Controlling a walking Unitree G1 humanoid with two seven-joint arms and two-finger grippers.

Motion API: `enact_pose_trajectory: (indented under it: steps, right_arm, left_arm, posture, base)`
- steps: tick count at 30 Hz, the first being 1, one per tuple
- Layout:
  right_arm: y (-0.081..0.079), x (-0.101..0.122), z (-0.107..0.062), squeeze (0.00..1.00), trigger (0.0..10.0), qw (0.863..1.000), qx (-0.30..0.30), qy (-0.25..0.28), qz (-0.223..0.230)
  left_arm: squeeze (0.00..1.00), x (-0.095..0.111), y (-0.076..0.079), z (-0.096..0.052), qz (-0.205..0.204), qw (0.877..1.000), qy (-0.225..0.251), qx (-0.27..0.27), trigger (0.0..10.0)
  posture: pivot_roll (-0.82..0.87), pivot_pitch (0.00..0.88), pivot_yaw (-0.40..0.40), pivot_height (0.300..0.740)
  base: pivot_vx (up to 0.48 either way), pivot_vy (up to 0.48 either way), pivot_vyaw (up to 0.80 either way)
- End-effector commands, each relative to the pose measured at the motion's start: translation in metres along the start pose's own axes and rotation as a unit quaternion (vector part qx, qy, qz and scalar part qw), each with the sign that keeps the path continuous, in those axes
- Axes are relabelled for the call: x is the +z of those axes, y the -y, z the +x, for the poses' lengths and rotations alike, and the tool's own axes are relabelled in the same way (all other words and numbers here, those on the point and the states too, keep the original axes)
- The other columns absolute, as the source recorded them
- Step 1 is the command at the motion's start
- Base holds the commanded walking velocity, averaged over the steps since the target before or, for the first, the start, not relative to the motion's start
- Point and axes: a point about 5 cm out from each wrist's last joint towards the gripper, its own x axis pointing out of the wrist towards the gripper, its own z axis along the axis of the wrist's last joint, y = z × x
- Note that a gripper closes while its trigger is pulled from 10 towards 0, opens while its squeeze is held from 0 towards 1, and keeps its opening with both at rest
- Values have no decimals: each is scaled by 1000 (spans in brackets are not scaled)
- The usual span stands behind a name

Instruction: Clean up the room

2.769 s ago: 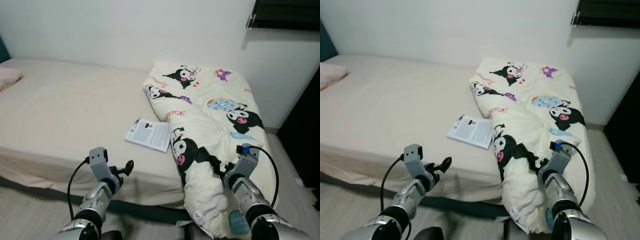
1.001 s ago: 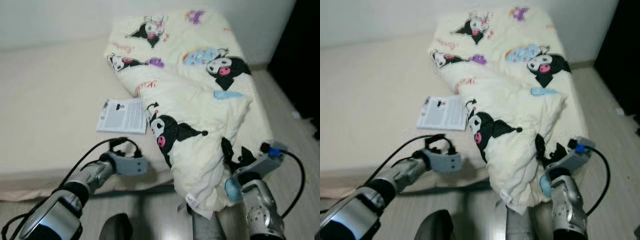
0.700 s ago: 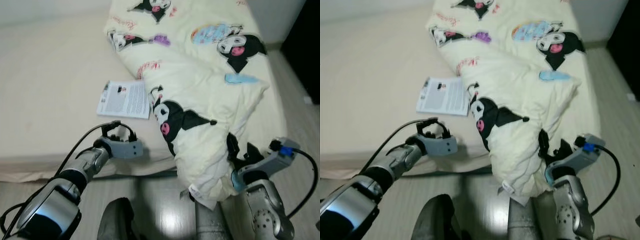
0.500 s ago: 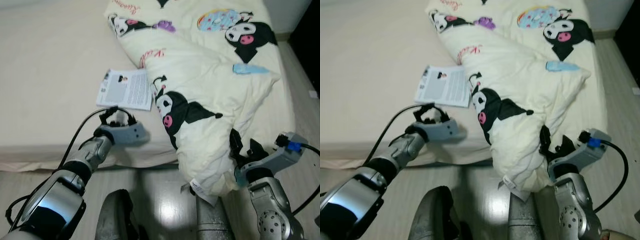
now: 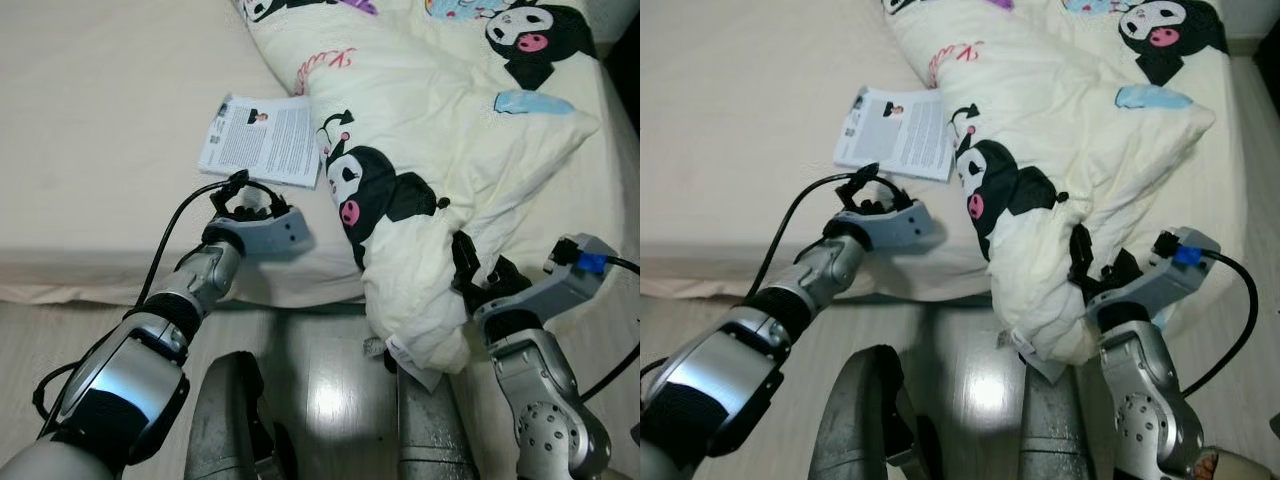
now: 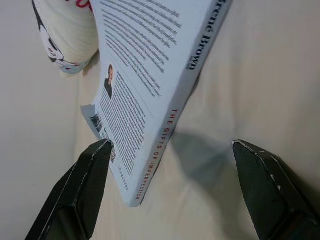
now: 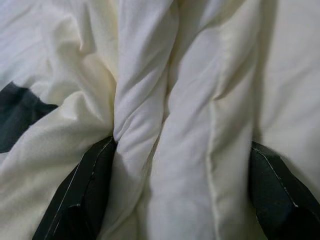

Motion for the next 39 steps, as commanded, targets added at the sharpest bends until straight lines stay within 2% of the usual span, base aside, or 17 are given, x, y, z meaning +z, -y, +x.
enact_pose_trajectory:
  steps: [1, 4, 5, 8, 12, 16, 20, 21, 27, 34, 37, 39]
  right_arm:
    - [-3, -9, -3, 0, 10000, 1000, 2, -26, 9]
    - [-10, -4, 0, 0, 10000, 1000, 9, -22, 14]
    - [-10, -4, 0, 0, 10000, 1000, 9, -22, 14]
    - [-11, -1, 2, 0, 10000, 1000, 13, -20, 17]
    - [-13, 1, 3, 0, 10000, 1000, 14, -19, 19]
    - [-16, 5, 4, 0, 10000, 1000, 15, -13, 21]
    - [-19, 8, 4, 0, 10000, 1000, 13, -7, 21]
    - [-21, 12, 2, 0, 10000, 1000, 10, -3, 21]
    - [-23, 15, 1, 0, 10000, 1000, 7, 1, 23]
    - [-30, 25, -6, 0, 10000, 1000, 6, 15, 25]
    - [-33, 30, -9, 0, 10000, 999, 6, 21, 26]
    - [-34, 30, -10, 0, 10000, 999, 6, 22, 27]
  left_arm:
    - [0, -8, 16, -10, -6, 999, -21, -30, 10000]
    - [0, 8, -13, 6, -59, 997, 13, 44, 10000]
    - [0, 8, -13, 6, -59, 997, 13, 44, 10000]
    - [0, 22, -31, 15, -84, 992, 49, 85, 10000]
    - [0, 28, -35, 17, -80, 990, 70, 94, 10000]
    - [0, 32, -27, 15, -53, 992, 86, 78, 10000]
    - [0, 28, -17, 11, -29, 994, 82, 60, 10000]
    - [0, 25, -13, 9, -11, 996, 77, 49, 10000]
    - [0, 26, -7, 7, 4, 996, 78, 37, 10000]
    - [0, 30, -19, 15, -1, 995, 72, 68, 10000]
    - [0, 36, -39, 24, -17, 992, 65, 111, 10000]
    - [0, 37, -42, 26, -20, 991, 62, 117, 10000]
  posture:
    - [-132, 635, 167, 500]
    - [-145, 645, 158, 500]
    - [-145, 645, 158, 500]
    - [-133, 637, 158, 500]
    - [-133, 641, 163, 500]
    - [-132, 648, 175, 500]
    - [-138, 659, 181, 500]
    - [-137, 679, 185, 500]
    - [-141, 700, 194, 500]
    - [-155, 726, 201, 500]
    - [-151, 738, 206, 500]
    - [-149, 736, 207, 500]
  base:
    - [0, 0, 0]
    - [0, 0, -163]
    - [0, 0, -488]
    - [0, 0, -354]
    - [0, 0, 0]
    - [0, 0, 0]
    - [0, 0, 0]
    - [0, 0, 0]
    - [0, 0, 0]
    - [0, 0, 0]
    - [0, 0, 0]
    - [0, 0, 0]
